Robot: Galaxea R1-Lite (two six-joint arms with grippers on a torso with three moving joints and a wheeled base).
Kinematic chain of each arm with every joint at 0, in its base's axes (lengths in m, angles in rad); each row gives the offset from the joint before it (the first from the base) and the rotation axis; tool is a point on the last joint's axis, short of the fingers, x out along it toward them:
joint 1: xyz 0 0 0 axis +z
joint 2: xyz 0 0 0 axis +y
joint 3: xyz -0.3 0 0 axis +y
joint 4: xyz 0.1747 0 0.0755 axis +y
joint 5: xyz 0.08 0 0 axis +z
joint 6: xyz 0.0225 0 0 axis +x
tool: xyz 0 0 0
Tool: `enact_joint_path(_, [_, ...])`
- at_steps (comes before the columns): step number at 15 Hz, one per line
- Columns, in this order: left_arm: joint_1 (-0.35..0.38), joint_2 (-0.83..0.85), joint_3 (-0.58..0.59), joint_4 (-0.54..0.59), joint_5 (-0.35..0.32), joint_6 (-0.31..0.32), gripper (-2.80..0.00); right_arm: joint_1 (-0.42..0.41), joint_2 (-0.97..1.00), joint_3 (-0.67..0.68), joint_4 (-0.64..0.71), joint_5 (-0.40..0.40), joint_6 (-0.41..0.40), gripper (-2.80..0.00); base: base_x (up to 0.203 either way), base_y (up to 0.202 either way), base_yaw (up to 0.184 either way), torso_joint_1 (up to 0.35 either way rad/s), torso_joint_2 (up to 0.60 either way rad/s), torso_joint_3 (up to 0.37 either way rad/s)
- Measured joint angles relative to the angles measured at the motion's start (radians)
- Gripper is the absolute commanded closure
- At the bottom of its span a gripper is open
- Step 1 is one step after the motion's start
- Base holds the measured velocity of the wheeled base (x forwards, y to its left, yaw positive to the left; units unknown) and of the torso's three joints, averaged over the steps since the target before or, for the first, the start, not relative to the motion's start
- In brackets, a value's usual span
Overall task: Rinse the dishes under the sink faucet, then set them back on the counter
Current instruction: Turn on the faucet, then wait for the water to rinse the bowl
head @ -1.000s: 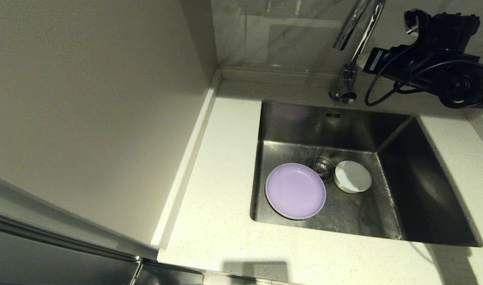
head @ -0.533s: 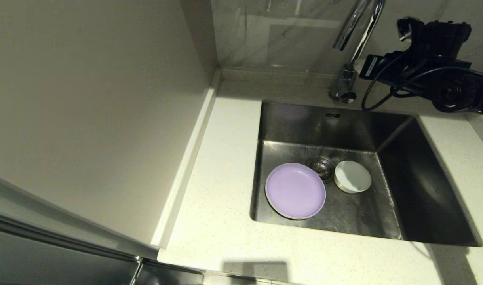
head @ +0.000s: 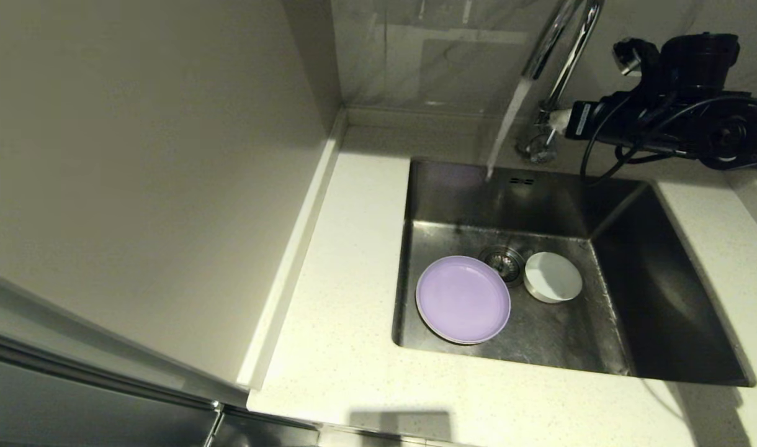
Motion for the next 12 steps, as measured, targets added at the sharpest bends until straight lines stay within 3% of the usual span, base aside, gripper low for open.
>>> enact_joint_path(4, [0.000, 0.000, 0.000, 0.000, 0.000, 0.000, 0.00, -0.018, -0.055, 0.069, 0.023, 0.047, -0.027, 0.00, 0.000, 0.000, 0.000, 0.000, 0.00, 0.000])
enact_joint_path(8, [0.000, 0.000, 0.000, 0.000, 0.000, 0.000, 0.00, -0.030, -0.081, 0.014, 0.024, 0.044, -0.012, 0.00, 0.000, 0.000, 0.000, 0.000, 0.00, 0.000])
enact_joint_path(10, [0.000, 0.000, 0.000, 0.000, 0.000, 0.000, 0.00, -0.047, -0.099, -0.015, 0.024, 0.016, -0.011, 0.00, 0.000, 0.000, 0.000, 0.000, 0.00, 0.000])
enact_joint_path(12, [0.000, 0.000, 0.000, 0.000, 0.000, 0.000, 0.00, -0.059, -0.119, -0.024, 0.027, -0.070, -0.013, 0.00, 0.000, 0.000, 0.000, 0.000, 0.00, 0.000])
